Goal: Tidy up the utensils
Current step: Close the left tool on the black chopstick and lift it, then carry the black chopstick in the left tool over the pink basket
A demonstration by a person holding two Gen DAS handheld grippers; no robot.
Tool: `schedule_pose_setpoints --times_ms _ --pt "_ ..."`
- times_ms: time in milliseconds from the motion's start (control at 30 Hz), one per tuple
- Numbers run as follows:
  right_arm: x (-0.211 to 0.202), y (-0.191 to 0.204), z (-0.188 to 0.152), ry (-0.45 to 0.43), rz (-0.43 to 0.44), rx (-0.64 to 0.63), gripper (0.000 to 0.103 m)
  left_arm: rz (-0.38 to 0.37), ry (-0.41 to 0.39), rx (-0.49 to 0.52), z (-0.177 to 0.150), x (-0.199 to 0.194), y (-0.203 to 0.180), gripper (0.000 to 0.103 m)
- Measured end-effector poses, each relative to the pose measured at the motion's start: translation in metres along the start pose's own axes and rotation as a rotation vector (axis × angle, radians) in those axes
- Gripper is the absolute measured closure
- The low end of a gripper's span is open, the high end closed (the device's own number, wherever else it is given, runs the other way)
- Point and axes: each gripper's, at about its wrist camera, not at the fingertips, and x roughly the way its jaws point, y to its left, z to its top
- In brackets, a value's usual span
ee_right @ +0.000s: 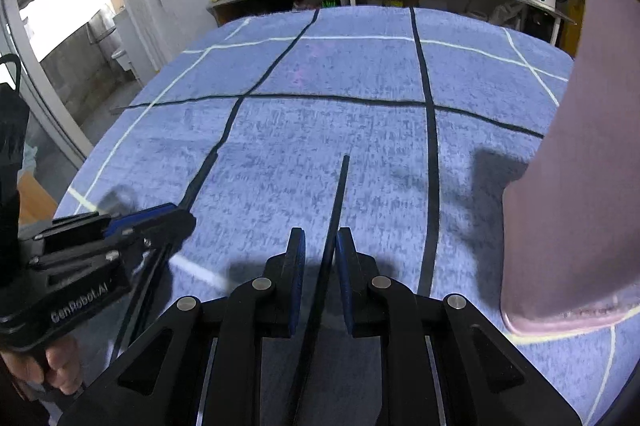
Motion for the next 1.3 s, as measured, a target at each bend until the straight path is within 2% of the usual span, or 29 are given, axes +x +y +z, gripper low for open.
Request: schedule_pose_setpoints --times_ms 100,167,367,567,967,1300 --pt "0.004 0.000 0.007 0.006 0.001 0.001 0.087 0.005 0.000 0.000 0.003 0.002 0.000 0.092" --pt "0.008 0.002 0.009 0.012 -0.011 -0.008 0.096 0.007 0.000 0.001 0.004 0.003 0.000 0.092" --pt "-0.003 0.004 0.008 0.010 0.009 -0.017 0.097 -0.007 0.010 -0.016 0.007 0.002 0.003 0.096" --pt "-0.043 0.011 0.010 -0.063 0.030 -0.030 0.098 -0.043 -0.035 -0.017 0.009 -0.026 -0.002 0.097" --pt "-0.145 0.008 0.012 -0.247 0.065 -0.008 0.098 -0.115 -0.189 0.038 0.022 -0.122 -0.025 0.098" --pt "-0.202 -0.006 0.004 -0.345 0.057 0.026 0.098 -0.152 -0.248 0.102 0.029 -0.159 -0.057 0.098"
